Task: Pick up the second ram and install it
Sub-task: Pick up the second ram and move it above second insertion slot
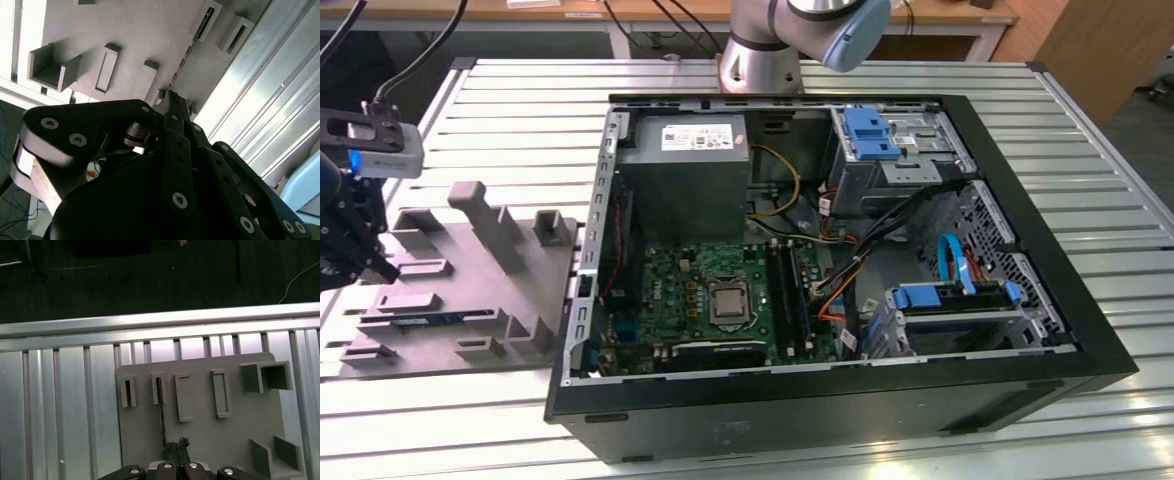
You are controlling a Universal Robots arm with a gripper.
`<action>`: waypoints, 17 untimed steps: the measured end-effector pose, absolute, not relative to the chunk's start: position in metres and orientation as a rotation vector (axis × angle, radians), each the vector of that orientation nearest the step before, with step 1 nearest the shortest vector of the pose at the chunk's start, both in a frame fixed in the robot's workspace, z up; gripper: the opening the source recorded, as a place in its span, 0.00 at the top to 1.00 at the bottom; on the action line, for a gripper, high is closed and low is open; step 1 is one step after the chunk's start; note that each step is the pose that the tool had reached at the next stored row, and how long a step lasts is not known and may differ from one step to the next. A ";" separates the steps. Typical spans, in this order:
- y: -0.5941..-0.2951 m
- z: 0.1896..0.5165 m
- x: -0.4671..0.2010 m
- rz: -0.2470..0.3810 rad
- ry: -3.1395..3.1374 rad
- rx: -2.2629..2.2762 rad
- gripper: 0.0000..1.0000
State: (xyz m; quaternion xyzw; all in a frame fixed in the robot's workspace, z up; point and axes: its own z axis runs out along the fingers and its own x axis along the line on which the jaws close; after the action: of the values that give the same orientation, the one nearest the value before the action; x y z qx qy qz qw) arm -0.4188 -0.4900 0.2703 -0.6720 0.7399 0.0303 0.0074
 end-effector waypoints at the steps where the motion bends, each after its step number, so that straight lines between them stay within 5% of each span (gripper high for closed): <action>1: -0.490 0.270 -0.419 0.088 2.304 -2.105 0.89; 17: -0.490 0.265 -0.419 0.015 2.279 -2.149 0.89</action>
State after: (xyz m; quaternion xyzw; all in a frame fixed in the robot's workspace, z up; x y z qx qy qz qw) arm -0.4187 -0.4901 0.2645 -0.6860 0.7276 0.0049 0.0043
